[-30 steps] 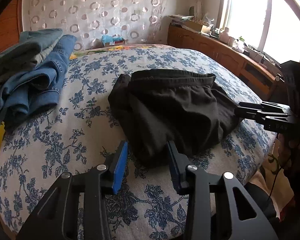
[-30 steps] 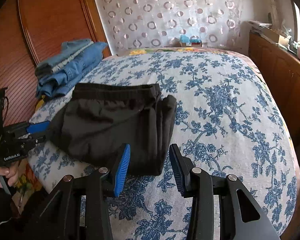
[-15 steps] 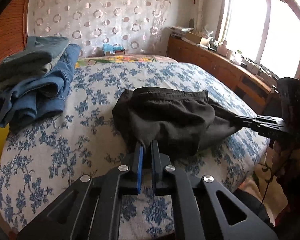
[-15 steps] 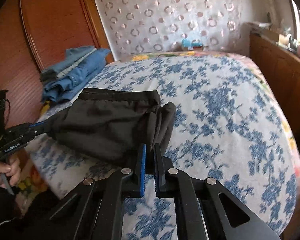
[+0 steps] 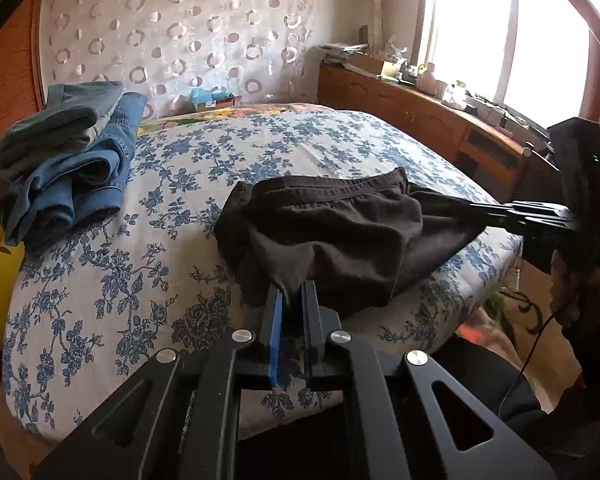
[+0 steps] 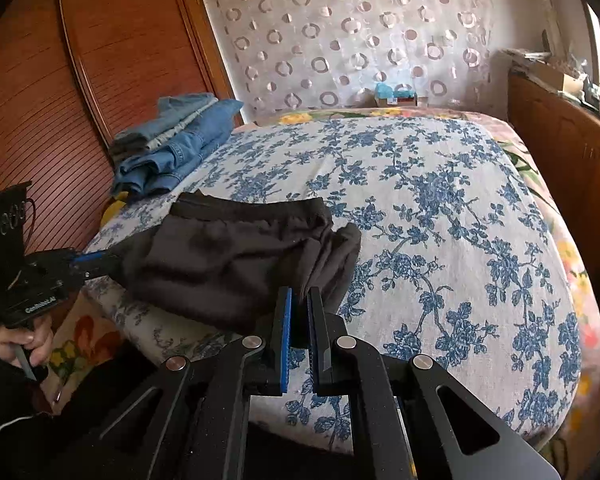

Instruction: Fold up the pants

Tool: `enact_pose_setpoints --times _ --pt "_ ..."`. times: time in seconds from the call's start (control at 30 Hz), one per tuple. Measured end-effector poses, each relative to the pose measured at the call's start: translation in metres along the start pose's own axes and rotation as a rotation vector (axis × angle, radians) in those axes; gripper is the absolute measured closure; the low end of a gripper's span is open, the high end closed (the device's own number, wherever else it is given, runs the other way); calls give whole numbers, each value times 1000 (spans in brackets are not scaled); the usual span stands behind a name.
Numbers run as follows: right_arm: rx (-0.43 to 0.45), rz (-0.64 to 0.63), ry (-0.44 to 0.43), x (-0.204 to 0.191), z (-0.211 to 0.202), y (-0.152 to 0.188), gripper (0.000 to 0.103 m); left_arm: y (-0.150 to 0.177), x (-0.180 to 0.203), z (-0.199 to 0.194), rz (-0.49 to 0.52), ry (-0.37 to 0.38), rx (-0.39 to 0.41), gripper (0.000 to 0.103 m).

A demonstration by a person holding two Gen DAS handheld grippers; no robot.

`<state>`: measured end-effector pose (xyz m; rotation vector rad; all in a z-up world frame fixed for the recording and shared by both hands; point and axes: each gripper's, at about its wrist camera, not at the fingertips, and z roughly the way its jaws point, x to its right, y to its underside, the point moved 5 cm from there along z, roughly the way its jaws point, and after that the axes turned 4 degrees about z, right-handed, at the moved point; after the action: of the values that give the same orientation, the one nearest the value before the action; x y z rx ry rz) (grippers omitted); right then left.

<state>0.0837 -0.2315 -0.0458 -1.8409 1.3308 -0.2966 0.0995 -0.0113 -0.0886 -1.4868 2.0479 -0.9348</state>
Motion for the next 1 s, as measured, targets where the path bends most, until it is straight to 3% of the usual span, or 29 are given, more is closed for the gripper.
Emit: enact_pose_setpoints --times 0.27,0.6,1.0 --pt "11 -43 50 -9 -4 -4 92 -10 -8 -3 -18 9 19 63" --pt "14 -58 76 -9 9 -15 75 -32 -17 24 -33 13 18 62" --pt "-31 -41 86 -5 62 -33 73 -40 -13 67 7 43 -70 62"
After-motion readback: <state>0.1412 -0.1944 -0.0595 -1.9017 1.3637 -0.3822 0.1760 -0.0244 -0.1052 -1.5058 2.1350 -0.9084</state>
